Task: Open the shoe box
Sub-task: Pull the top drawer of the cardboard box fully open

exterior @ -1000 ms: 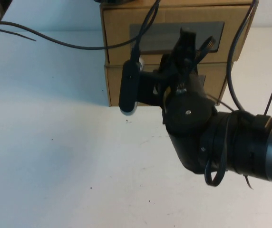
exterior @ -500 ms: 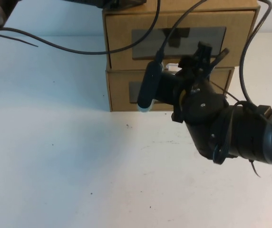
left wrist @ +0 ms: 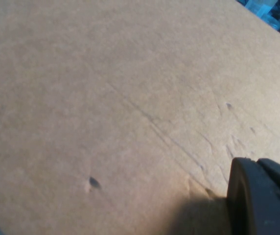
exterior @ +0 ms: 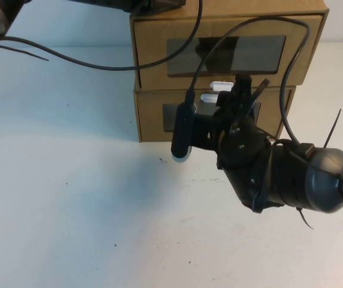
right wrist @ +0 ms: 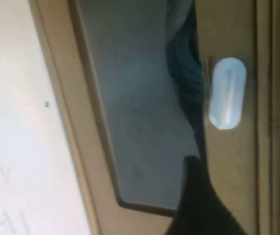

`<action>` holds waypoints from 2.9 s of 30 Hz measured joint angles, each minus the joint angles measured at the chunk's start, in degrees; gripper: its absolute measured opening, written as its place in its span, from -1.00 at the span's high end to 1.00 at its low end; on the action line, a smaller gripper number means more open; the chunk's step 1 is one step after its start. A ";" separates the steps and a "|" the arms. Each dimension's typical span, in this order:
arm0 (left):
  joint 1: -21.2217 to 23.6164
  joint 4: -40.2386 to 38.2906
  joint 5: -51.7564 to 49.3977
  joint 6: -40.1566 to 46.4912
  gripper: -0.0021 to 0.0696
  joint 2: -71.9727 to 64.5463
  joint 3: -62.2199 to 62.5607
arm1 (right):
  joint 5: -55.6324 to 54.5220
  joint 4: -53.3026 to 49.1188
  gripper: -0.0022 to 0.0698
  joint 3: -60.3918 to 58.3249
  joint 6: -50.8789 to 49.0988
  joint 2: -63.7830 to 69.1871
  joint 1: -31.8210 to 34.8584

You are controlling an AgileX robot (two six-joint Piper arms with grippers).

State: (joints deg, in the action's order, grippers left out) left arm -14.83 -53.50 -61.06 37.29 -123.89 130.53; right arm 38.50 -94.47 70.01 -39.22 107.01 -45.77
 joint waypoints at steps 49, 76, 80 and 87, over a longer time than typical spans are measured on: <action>0.09 -1.72 -0.47 0.27 0.96 -0.22 0.00 | -3.62 -1.06 0.39 4.28 1.54 1.19 4.54; 0.11 -1.93 -0.25 0.27 0.96 -0.32 0.00 | -3.57 -0.51 0.65 9.20 -1.21 4.01 5.37; 0.11 -1.96 -0.15 0.27 0.96 -0.32 0.00 | -3.43 -0.26 0.65 9.30 -1.21 4.01 5.37; 0.11 -2.51 -0.13 0.35 0.96 -1.29 0.35 | -1.86 1.98 0.66 8.86 0.59 3.88 4.29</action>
State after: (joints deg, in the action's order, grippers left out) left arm -14.72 -56.01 -61.19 37.65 -125.19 130.89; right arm 36.64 -92.49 78.87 -38.63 110.89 -41.48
